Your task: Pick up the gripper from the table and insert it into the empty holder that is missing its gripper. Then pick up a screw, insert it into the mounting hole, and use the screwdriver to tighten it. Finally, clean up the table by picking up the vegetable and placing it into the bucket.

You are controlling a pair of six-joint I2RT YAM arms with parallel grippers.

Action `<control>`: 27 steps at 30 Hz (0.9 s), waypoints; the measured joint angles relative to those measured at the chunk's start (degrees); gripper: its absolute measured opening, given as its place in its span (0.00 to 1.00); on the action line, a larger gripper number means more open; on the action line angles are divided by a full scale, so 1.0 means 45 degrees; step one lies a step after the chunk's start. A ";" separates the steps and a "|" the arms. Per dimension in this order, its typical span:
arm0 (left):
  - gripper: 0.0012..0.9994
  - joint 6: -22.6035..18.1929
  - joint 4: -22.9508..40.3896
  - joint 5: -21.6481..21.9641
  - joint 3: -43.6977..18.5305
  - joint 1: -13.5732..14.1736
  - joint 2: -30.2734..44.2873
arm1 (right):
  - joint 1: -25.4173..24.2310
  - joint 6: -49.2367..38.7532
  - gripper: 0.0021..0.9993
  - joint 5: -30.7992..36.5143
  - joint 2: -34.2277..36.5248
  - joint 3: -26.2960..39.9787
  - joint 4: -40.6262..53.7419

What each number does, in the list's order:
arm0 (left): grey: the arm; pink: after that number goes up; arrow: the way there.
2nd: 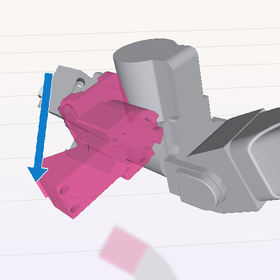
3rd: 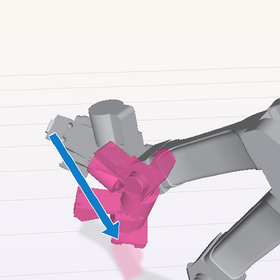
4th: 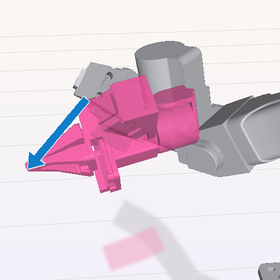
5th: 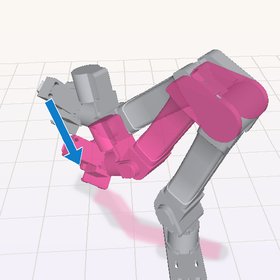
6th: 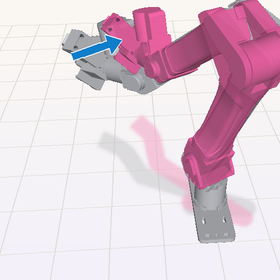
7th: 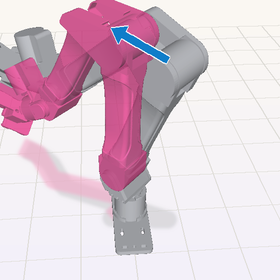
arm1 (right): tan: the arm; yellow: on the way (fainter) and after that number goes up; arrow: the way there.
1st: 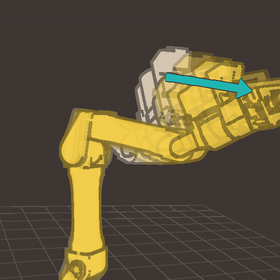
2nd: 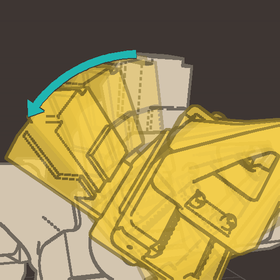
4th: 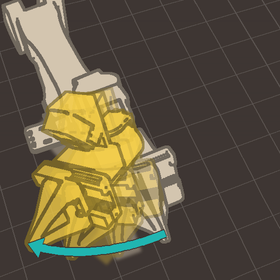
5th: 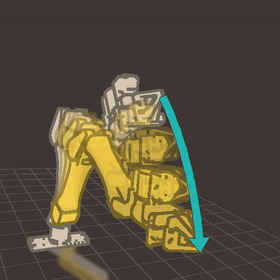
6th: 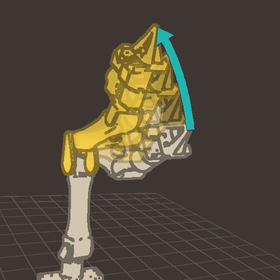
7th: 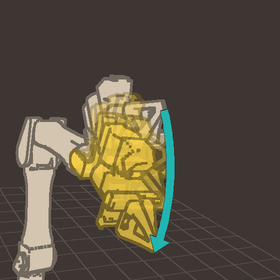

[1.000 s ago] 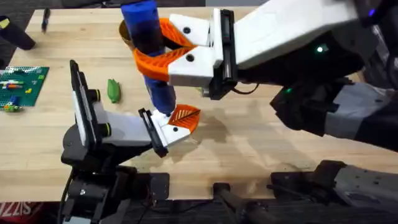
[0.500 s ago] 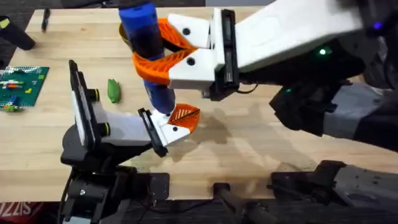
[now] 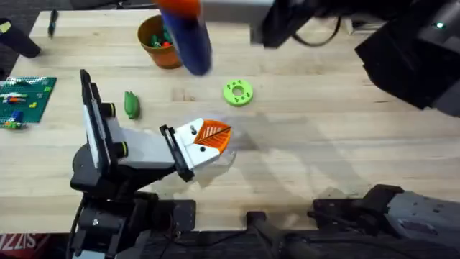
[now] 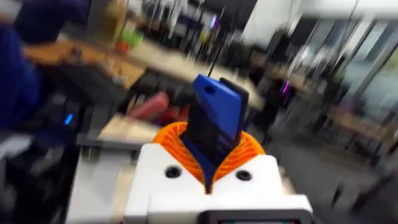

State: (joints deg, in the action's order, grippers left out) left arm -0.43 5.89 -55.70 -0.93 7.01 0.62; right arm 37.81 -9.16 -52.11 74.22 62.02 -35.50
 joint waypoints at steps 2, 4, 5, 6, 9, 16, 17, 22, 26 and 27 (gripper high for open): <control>0.00 0.0000 -0.0005 0.0033 0.0000 0.0000 0.0000 | -0.0489 -0.2339 0.02 -0.0149 0.0102 0.0000 0.3967; 0.00 0.0000 -0.0006 0.0047 0.0000 0.0000 0.0000 | -0.0813 -0.3658 0.02 0.0283 0.0121 0.0000 0.5882; 0.00 0.0000 -0.0005 0.0047 0.0000 0.0000 0.0000 | -0.0991 -0.4448 0.02 0.0744 0.0121 0.0000 0.6877; 0.00 0.0000 -0.0010 0.0047 0.0000 0.0000 0.0000 | -0.1157 -0.5182 0.02 0.1274 0.0121 0.0000 0.7704; 0.00 0.0000 -0.0010 0.0051 0.0000 0.0000 0.0000 | -0.1581 -0.7477 0.02 0.3539 0.0210 0.0000 0.9656; 0.00 0.0000 -0.0010 0.0052 0.0000 -0.0004 0.0000 | -0.2330 -1.2463 0.02 0.8874 0.1834 0.0000 1.0782; 0.00 0.0000 -0.0010 0.0052 0.0000 -0.0001 0.0000 | -0.2486 -1.3231 0.02 0.9398 0.2240 0.0000 1.0750; 0.00 0.0000 -0.0010 0.0052 0.0000 0.0000 0.0000 | -0.3348 -1.5513 0.02 1.0913 0.4196 0.0000 0.9437; 0.00 0.0000 -0.0010 0.0052 0.0000 0.0000 0.0000 | -0.4193 -1.6302 0.02 1.1426 0.5589 0.0000 0.7979; 0.00 0.0000 -0.0010 0.0052 0.0000 0.0000 0.0000 | -0.4393 -1.6460 0.02 1.1499 0.5882 0.0000 0.7730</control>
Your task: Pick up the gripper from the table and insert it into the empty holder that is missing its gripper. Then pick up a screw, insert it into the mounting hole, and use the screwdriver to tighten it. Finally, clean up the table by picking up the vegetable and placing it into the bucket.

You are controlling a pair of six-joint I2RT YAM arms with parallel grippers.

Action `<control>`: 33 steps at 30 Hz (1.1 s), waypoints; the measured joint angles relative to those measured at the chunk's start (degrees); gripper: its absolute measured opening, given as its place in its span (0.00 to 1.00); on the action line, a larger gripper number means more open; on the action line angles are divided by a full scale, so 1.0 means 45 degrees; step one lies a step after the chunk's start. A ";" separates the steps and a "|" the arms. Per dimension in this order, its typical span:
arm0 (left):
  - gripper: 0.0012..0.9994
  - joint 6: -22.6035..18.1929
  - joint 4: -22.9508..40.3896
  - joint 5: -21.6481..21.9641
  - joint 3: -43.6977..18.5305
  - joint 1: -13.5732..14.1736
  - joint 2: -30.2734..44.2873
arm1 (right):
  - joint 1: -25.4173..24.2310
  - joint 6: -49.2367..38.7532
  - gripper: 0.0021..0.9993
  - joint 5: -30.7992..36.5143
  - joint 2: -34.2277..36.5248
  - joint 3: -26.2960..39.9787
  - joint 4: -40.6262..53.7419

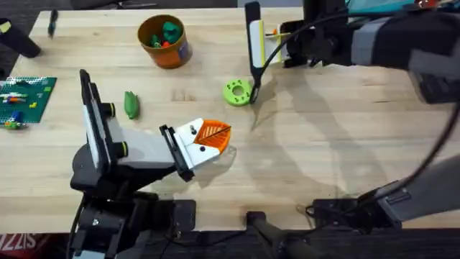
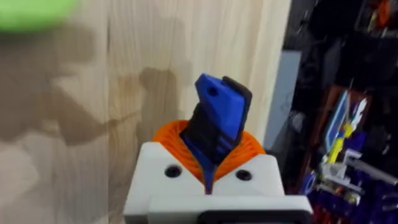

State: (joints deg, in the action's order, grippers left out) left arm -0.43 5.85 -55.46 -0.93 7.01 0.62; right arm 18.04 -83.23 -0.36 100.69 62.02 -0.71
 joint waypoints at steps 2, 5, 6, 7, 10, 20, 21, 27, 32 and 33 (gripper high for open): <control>0.00 0.0000 0.0000 0.0000 0.0000 0.0000 0.0001 | -0.0418 -0.0276 0.02 0.0134 0.0591 0.0000 -0.0304; 0.00 0.0000 0.0000 0.0000 0.0000 0.0000 0.0000 | -0.0887 -0.0525 0.02 0.0281 0.1240 0.0000 -0.0301; 0.00 0.0000 0.0000 0.0000 0.0000 0.0000 0.0000 | -0.0982 -0.0587 0.02 0.0317 0.1400 0.0000 -0.0291; 0.00 0.0000 0.0000 0.0000 0.0000 0.0000 0.0002 | -0.1033 -0.0661 0.02 0.0396 0.1516 0.0000 -0.0288; 0.00 0.0000 0.0000 0.0000 0.0000 0.0000 0.0000 | -0.1059 -0.0811 0.02 0.0460 0.1598 0.0000 -0.0287; 0.00 0.0000 0.0000 0.0000 0.0000 0.0000 0.0000 | -0.1014 -0.0800 0.99 0.0351 0.1469 0.0296 -0.0664; 0.00 0.0000 0.0000 0.0000 0.0000 0.0000 0.0000 | -0.0995 -0.0594 0.99 0.0352 0.1447 0.0296 -0.0571; 0.77 -0.0084 -0.0005 0.0039 0.0000 0.0000 0.0000 | -0.0579 0.3000 0.99 0.0421 0.0763 0.0285 0.0485; 0.99 -0.0053 -0.0013 0.0103 0.0000 0.0000 0.0000 | 0.0213 0.8494 0.99 0.0943 -0.1634 0.0287 0.3506; 0.99 -0.0053 -0.0015 0.0149 0.0000 0.0000 0.0000 | 0.0276 0.9170 0.99 0.0956 -0.1931 0.0287 0.3920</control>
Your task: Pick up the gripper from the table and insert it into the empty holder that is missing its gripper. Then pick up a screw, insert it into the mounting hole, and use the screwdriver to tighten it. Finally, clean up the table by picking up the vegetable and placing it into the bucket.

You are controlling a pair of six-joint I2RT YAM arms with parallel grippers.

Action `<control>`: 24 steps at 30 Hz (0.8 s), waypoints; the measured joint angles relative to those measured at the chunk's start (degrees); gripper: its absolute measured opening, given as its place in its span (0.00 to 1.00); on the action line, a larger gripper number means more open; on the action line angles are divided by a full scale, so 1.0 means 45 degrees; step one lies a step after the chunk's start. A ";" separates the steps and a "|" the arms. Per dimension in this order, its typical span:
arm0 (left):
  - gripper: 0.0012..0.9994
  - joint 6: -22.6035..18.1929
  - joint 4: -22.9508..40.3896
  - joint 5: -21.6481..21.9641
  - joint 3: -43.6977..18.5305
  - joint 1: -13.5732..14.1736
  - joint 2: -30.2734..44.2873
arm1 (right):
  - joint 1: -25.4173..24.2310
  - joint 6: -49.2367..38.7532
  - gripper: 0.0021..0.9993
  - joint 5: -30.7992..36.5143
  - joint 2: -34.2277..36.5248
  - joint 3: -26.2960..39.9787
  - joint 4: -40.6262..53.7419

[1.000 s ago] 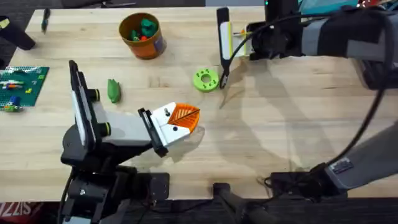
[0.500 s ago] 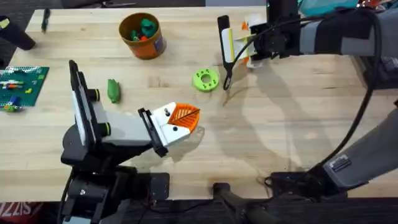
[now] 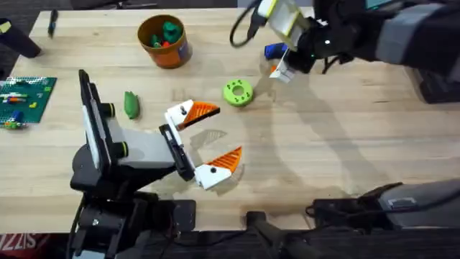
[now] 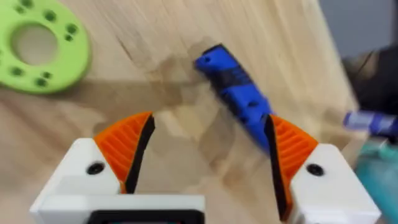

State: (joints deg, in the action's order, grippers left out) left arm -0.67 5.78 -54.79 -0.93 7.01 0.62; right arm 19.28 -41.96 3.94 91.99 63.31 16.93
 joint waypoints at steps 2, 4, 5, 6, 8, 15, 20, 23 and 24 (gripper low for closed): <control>0.99 0.0020 -0.0007 0.0112 0.0000 0.0000 0.0000 | 0.0060 0.1470 0.99 0.0045 -0.0577 0.0000 0.0795; 0.99 0.0396 -0.0064 0.0390 0.0000 0.0000 0.0000 | 0.0069 0.2906 0.99 0.0094 -0.1139 0.0000 0.1492; 0.99 0.0700 -0.0099 0.0630 0.0000 0.0000 0.0000 | 0.0062 0.3556 0.99 0.0123 -0.1398 0.0000 0.1735; 0.99 0.1082 -0.0124 0.0939 0.0000 0.0000 0.0000 | 0.0036 0.4314 0.99 0.0129 -0.1712 0.0000 0.1990; 0.99 0.2244 0.0970 0.1954 -0.0451 0.0000 0.0000 | -0.0256 0.6703 0.99 0.0166 -0.2916 0.0000 0.3021; 0.99 0.3748 0.6968 0.5541 -0.3798 0.0000 0.0902 | -0.1407 0.9430 0.99 0.0161 -0.4676 0.0000 0.4075; 0.99 0.3974 0.8514 0.8524 -0.7753 0.0000 0.3741 | -0.1948 1.0048 0.99 0.0165 -0.4904 0.0000 0.4275; 0.99 0.4025 0.9816 1.0093 -0.9872 0.0000 0.6052 | -0.2015 1.0364 0.99 0.0161 -0.4903 0.0000 0.4389; 0.99 0.4056 1.0323 1.0523 -1.0522 0.0000 0.6919 | -0.2015 1.0454 0.99 0.0161 -0.4903 0.0000 0.4430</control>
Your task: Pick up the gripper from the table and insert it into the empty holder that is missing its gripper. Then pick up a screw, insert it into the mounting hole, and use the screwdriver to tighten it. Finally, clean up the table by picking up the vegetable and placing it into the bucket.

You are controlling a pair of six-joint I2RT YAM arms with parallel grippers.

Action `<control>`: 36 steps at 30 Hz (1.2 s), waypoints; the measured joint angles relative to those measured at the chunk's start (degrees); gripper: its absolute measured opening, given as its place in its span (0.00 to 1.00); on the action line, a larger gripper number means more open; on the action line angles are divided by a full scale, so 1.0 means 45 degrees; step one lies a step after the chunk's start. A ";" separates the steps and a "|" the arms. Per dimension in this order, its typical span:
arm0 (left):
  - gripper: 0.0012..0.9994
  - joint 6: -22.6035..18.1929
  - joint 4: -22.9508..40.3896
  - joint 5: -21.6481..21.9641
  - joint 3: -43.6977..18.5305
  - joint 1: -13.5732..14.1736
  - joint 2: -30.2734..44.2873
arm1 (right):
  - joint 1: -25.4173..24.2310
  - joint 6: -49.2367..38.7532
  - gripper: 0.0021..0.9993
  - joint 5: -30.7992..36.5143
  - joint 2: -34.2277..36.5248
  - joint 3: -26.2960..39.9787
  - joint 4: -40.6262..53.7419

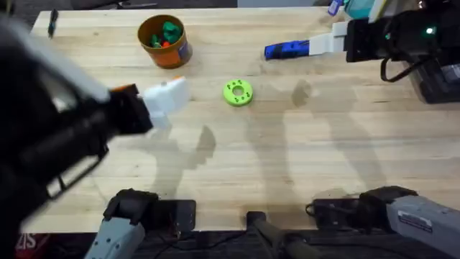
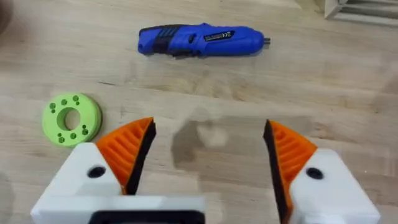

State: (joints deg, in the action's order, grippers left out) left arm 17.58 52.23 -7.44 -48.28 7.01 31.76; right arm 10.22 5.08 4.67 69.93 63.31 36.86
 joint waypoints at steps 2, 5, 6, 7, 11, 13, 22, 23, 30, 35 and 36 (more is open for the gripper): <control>0.99 0.0123 0.0872 0.0532 -0.1016 0.0000 0.1522 | 0.0000 0.0148 0.99 0.0000 0.0000 0.0000 0.0143; 0.99 0.0784 0.2092 0.0912 -0.2361 -0.0002 0.3891 | 0.0000 0.0260 0.99 -0.0005 0.0000 0.0000 0.0407; 0.99 0.1081 0.2288 0.0912 -0.2631 -0.0001 0.4573 | 0.0000 0.0275 0.99 -0.0005 0.0000 -0.0004 0.0487; 0.99 0.1298 0.2350 0.0913 -0.2808 0.0000 0.5154 | 0.0000 0.0301 0.99 -0.0005 0.0000 0.0000 0.0546; 0.99 0.2059 0.2064 0.1227 -0.3094 -0.0005 0.7268 | 0.0000 0.0557 0.99 -0.0005 0.0000 -0.0002 0.0596; 0.99 0.2331 0.2058 0.1364 -0.3112 -0.0078 0.8153 | 0.0000 0.0903 0.99 -0.0005 0.0000 0.0000 0.0558; 0.99 0.1569 0.1673 0.2434 -0.3108 -0.2570 1.0803 | 0.0000 0.1659 0.99 -0.0005 0.0000 -0.0001 0.0573; 0.99 0.1277 0.1558 0.2524 -0.3112 -0.2897 1.0956 | 0.0000 0.1691 0.99 -0.0005 0.0000 0.0000 0.0573; 0.99 -0.0713 -0.0101 0.2745 -0.3116 -0.4315 1.1770 | 0.0000 0.1818 0.99 -0.0005 0.0000 0.0000 0.0573; 0.99 -0.1580 -0.0769 0.2839 -0.3116 -0.4797 1.2649 | 0.0000 0.1825 0.99 -0.0005 0.0000 0.0000 0.0573; 0.99 -0.1652 -0.0865 0.2855 -0.3116 -0.4881 1.2855 | 0.0000 0.1826 0.99 -0.0005 0.0000 0.0000 0.0569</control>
State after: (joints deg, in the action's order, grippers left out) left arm 10.15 48.34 5.41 -62.30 -14.96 89.61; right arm 10.22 13.30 4.64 69.93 63.31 39.42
